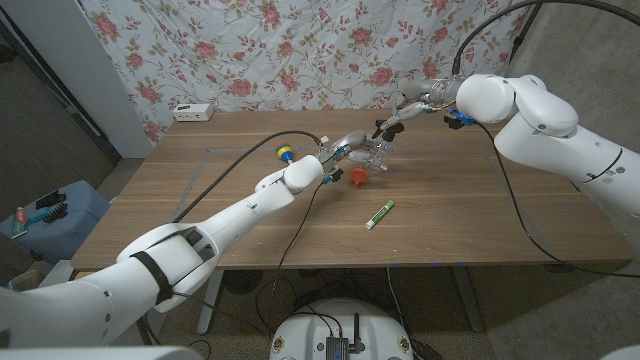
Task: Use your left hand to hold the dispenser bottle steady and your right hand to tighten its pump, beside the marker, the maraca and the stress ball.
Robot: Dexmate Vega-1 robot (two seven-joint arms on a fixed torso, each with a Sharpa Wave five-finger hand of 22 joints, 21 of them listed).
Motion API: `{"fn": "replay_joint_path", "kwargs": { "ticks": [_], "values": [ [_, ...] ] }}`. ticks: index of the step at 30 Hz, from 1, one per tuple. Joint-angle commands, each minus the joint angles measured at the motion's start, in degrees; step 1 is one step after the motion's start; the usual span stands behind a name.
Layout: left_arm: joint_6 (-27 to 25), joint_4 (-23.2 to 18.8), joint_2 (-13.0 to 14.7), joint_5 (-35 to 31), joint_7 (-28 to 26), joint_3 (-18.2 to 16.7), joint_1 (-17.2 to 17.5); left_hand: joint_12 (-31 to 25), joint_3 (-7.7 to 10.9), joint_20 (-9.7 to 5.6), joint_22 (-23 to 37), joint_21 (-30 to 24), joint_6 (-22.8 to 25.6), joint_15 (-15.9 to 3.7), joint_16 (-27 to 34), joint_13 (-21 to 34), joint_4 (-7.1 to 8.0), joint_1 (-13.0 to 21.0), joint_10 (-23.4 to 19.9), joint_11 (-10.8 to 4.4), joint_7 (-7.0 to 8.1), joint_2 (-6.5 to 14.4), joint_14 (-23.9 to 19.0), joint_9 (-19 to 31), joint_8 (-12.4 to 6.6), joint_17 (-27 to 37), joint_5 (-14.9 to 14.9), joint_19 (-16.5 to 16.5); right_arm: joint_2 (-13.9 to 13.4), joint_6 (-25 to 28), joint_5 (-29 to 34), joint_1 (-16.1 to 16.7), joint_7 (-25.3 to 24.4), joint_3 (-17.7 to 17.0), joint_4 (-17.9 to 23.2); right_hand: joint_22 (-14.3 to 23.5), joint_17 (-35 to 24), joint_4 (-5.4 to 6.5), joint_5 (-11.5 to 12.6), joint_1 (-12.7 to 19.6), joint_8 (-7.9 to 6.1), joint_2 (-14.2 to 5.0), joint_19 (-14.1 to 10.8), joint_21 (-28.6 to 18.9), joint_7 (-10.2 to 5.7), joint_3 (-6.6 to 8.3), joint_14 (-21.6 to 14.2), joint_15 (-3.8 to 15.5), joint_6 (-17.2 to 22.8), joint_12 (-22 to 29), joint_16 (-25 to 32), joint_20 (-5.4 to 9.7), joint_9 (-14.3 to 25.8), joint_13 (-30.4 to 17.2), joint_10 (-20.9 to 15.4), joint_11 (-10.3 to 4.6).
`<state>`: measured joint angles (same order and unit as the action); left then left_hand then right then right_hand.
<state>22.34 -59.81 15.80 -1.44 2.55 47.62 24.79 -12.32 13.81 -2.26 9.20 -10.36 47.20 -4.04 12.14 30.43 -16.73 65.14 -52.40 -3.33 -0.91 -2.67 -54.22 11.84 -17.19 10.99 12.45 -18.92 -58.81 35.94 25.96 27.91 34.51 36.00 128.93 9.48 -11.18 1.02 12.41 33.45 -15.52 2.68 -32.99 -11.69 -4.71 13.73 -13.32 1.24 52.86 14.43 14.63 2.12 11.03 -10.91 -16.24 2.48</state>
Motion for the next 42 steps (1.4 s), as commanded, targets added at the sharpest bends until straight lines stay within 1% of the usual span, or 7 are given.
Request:
{"fn": "replay_joint_path", "kwargs": {
  "ticks": [1,4,10,18,31,33,42],
  "values": [
    [0.68,1.45,-0.55,0.28,0.08,0.12,-0.67,-0.31,7.94,-4.81,0.1,0.03,13.36,-7.45,0.28,0.17,7.71,-0.97,-4.22,-3.58,3.43,7.12,-3.97,0.16,-0.14,0.14,0.4,-0.36,1.25,2.17,4.03,0.75,-2.34,1.65,0.26,0.13,-0.06,-0.28,-0.27,-0.24,-0.63,-0.39,-1.26,-0.29,0.38,-0.37,-1.34,0.07,1.83,0.23,0.32,0.07,0.21,-0.16,-1.22,-0.22],
    [0.93,1.89,-0.73,0.32,0.09,0.16,-0.84,-0.28,7.96,-4.85,0.1,0.03,13.41,-7.4,0.27,0.17,7.71,-0.98,-4.17,-3.58,3.45,7.11,-4.02,0.17,-0.15,0.1,0.41,-0.36,1.49,2.41,4.85,1.13,-2.98,1.67,0.31,0.15,-0.04,-0.42,-0.35,-0.54,-1.37,-1.04,-2.03,-0.19,0.64,-0.38,-2.3,0.39,5.04,0.33,0.33,0.28,0.18,-0.14,-2.78,0.11],
    [1.33,2.41,-0.97,0.28,-0.06,0.24,-1.04,-0.31,7.97,-4.85,0.1,0.02,13.46,-7.46,0.25,0.18,7.65,-0.9,-4.28,-3.53,3.42,7.06,-4.0,0.17,-0.15,0.09,0.42,-0.38,1.6,1.69,5.3,1.59,-3.74,1.41,0.05,0.17,-0.14,-0.11,-0.44,-1.28,-1.74,-2.08,-2.71,-0.13,1.15,-0.28,-3.29,0.6,7.28,0.39,0.41,0.35,0.13,-0.12,-4.16,0.04],
    [1.46,2.27,-0.97,0.13,-0.15,0.29,-1.18,-0.28,7.93,-4.81,0.1,0.02,13.52,-7.38,0.36,0.18,7.68,-0.94,-4.25,-3.54,3.46,7.05,-4.17,0.18,-0.15,0.13,0.41,-0.38,2.19,2.19,7.08,2.56,-4.77,1.3,0.4,0.17,0.05,-0.64,-0.5,-0.99,-2.4,-2.74,-3.94,-0.19,1.35,0.09,-4.59,1.33,10.76,0.43,0.25,0.36,0.04,-0.08,-5.95,0.11],
    [1.1,0.9,-0.48,0.04,-0.39,0.14,-0.58,-0.26,7.94,-4.8,0.1,0.03,13.54,-7.38,0.26,0.17,7.7,-0.93,-4.33,-3.61,3.44,7.07,-3.91,0.18,-0.11,0.14,0.41,-0.35,3.47,3.26,10.94,3.74,-6.01,1.9,1.04,0.2,0.27,-2.24,-0.56,0.45,-3.45,-4.56,-6.5,-0.22,1.12,1.44,-8.06,2.58,17.45,0.49,0.09,1.02,-0.15,-0.01,-9.93,-1.07],
    [1.09,0.79,-0.43,0.02,-0.43,0.13,-0.49,-0.24,7.93,-4.75,0.1,0.03,13.51,-7.51,0.29,0.18,7.7,-0.92,-4.27,-3.56,3.41,7.08,-3.96,0.18,-0.09,0.15,0.41,-0.35,3.71,3.23,11.36,3.8,-5.98,1.93,1.04,0.21,0.24,-2.34,-0.56,0.53,-3.54,-4.88,-6.72,-0.21,1.16,1.61,-8.29,2.76,18.13,0.52,0.03,1.11,-0.17,-0.01,-10.44,-1.56],
    [1.09,0.33,-0.19,0.06,-0.59,-0.02,-0.07,-0.23,7.93,-4.7,0.1,0.03,12.67,-7.43,0.25,0.15,7.71,-0.94,-4.32,-3.56,3.08,7.06,-3.9,0.18,0.3,0.12,0.43,-0.36,4.91,4.9,15.06,4.17,-5.66,2.63,1.46,0.22,0.08,-2.24,-0.71,0.3,-3.88,-6.66,-7.22,-0.01,1.2,2.35,-9.57,3.6,20.83,0.52,-0.07,1.56,-0.24,0.02,-12.27,-1.81]
  ]
}}
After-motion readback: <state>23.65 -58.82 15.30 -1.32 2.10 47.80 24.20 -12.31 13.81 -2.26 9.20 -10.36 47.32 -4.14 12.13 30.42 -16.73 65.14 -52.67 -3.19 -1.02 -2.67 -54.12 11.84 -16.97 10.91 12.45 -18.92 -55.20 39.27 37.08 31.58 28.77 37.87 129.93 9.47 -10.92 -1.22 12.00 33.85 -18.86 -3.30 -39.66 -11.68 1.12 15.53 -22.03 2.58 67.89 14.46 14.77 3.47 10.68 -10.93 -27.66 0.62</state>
